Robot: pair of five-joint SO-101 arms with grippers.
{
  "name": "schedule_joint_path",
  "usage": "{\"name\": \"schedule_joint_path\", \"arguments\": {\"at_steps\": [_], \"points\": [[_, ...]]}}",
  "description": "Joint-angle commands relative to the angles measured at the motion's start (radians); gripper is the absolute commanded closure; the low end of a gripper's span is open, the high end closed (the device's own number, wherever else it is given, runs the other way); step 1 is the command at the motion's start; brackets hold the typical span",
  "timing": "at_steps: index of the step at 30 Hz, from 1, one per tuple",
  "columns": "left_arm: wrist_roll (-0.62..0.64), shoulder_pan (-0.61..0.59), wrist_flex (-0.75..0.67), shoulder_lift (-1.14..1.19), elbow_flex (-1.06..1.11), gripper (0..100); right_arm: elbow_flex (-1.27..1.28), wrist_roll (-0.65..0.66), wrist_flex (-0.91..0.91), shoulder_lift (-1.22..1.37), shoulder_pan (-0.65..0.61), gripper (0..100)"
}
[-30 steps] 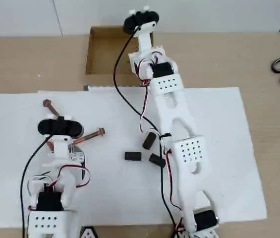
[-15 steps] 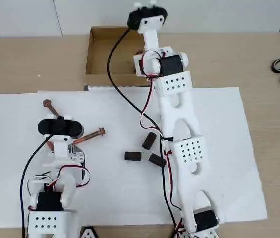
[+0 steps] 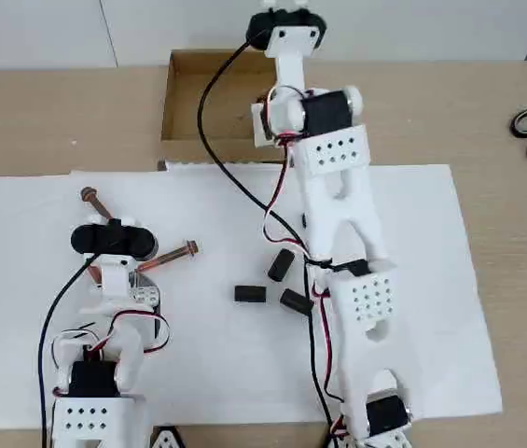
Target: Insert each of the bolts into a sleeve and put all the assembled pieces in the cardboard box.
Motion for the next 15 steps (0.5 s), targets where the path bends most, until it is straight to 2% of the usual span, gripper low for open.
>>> {"name": "schedule_joint_path", "arguments": {"at_steps": [1, 7, 15], "points": [[-0.003, -0.003, -0.023, -0.005, -0.007, 99, 0.258, -0.051, 0.002, -0.274, -0.007, 82.3], [-0.003, -0.003, -0.023, -0.005, -0.007, 99, 0.729, -0.158, -0.001, -0.570, -0.036, 82.3], [-0.003, -0.002, -0.023, -0.005, -0.007, 99, 1.062, -0.358, -0.002, -0.730, -0.085, 82.2]]}}
